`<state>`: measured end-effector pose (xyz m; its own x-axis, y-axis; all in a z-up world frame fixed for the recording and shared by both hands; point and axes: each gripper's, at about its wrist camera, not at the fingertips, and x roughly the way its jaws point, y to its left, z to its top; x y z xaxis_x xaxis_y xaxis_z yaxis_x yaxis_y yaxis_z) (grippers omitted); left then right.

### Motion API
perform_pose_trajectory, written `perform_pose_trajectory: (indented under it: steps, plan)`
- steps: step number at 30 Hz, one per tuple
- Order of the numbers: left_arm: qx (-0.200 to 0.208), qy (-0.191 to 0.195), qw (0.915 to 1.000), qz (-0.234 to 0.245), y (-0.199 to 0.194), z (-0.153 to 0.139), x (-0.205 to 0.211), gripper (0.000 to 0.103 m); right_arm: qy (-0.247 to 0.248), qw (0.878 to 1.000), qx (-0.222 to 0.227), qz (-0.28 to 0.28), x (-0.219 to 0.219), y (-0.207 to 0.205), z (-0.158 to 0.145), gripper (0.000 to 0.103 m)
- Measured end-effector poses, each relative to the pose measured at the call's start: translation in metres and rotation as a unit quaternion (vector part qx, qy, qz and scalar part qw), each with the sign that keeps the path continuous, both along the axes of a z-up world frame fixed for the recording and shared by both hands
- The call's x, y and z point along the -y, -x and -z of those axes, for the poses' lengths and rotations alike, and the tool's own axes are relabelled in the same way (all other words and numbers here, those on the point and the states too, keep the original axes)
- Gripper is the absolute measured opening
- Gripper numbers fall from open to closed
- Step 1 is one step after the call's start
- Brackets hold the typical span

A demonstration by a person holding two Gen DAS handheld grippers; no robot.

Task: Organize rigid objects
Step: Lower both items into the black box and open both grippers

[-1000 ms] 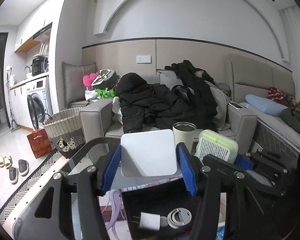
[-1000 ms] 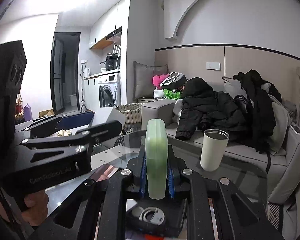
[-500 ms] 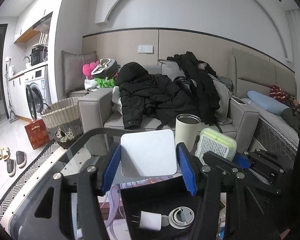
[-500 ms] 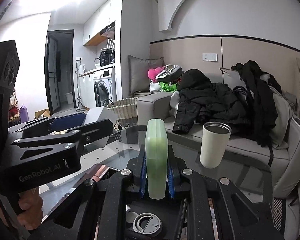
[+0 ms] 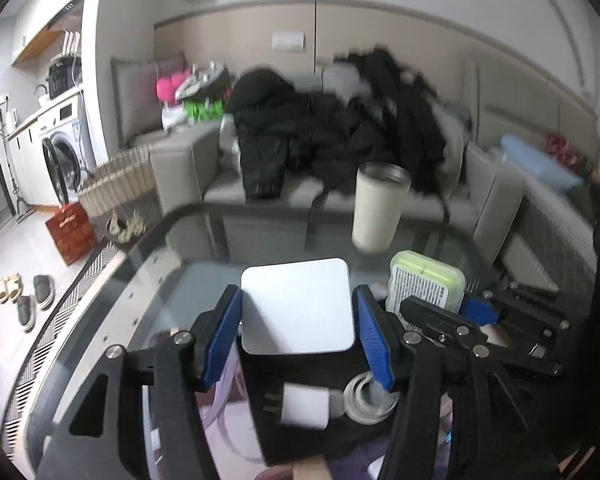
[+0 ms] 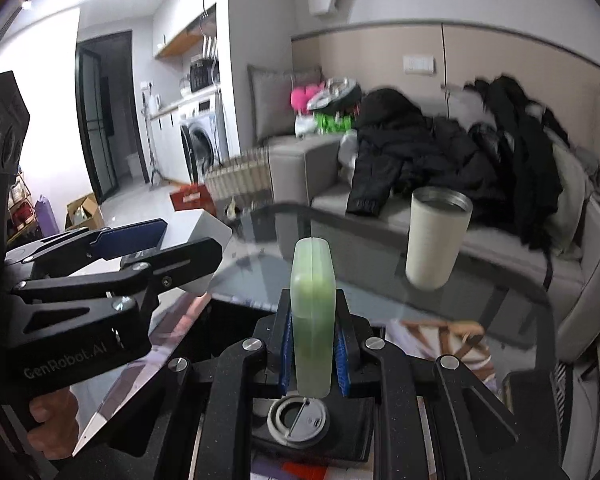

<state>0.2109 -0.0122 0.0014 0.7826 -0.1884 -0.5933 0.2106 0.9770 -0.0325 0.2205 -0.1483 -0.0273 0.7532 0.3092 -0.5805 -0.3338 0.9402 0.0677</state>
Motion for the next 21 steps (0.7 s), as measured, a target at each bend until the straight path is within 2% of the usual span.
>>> perform_pose_trajectory:
  steps: [4, 7, 12, 16, 21]
  plan:
    - [-0.061, -0.02, 0.9979, -0.015, -0.015, 0.02, 0.003, 0.056, 0.008, 0.998, -0.065, 0.001, -0.001, -0.016, 0.025, 0.017]
    - [-0.086, -0.024, 0.9959, -0.016, -0.02, 0.031, 0.005, 0.056, 0.012, 0.995, -0.099, 0.001, -0.001, -0.024, 0.038, 0.017]
    - [-0.133, -0.024, 0.9908, 0.003, -0.027, 0.046, 0.01, 0.055, 0.021, 0.992, -0.128, 0.0, -0.002, -0.027, 0.051, 0.017]
    - [-0.138, -0.039, 0.9897, 0.003, -0.026, 0.051, 0.014, 0.054, 0.028, 0.991, -0.132, 0.0, -0.004, -0.026, 0.051, 0.017]
    - [-0.137, -0.036, 0.9899, 0.002, -0.025, 0.05, 0.013, 0.054, 0.027, 0.991, -0.133, 0.0, -0.004, -0.028, 0.051, 0.017]
